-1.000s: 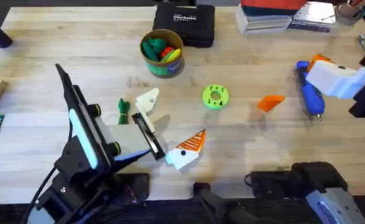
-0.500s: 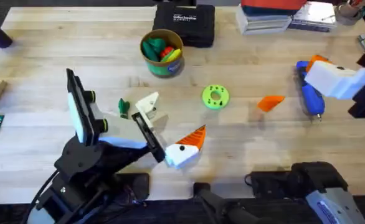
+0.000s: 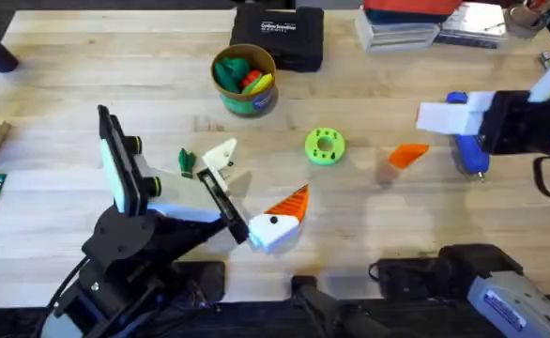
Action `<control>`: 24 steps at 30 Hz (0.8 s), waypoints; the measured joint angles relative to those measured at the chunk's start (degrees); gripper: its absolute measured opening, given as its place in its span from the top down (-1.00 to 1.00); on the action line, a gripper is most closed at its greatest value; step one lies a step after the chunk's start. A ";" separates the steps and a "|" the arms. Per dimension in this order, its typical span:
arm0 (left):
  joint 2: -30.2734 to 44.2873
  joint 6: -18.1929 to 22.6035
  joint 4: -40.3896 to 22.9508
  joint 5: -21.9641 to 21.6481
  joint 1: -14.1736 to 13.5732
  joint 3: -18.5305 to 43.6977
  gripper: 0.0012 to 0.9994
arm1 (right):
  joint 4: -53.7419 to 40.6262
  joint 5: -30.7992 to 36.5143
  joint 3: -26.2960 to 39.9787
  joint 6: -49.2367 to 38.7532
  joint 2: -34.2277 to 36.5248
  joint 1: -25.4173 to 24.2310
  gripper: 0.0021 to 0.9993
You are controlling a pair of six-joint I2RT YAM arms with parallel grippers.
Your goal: Pick up the gripper from the table and insert it into the empty holder that is missing its gripper. Then pick up a screw, insert it into the mounting hole, and use the screwdriver to tighten it. Finally, clean up the table by picking up the vegetable and placing it into the bucket.
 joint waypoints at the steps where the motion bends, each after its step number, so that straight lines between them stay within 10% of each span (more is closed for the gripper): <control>1: 0.00 0.02 0.00 0.00 0.00 0.00 -0.98 | -0.71 -0.12 0.02 -1.29 1.21 0.00 -0.99; 24: 0.00 0.00 0.00 -0.02 0.00 0.00 -0.98 | -6.89 4.39 1.36 -42.19 23.98 0.67 -0.98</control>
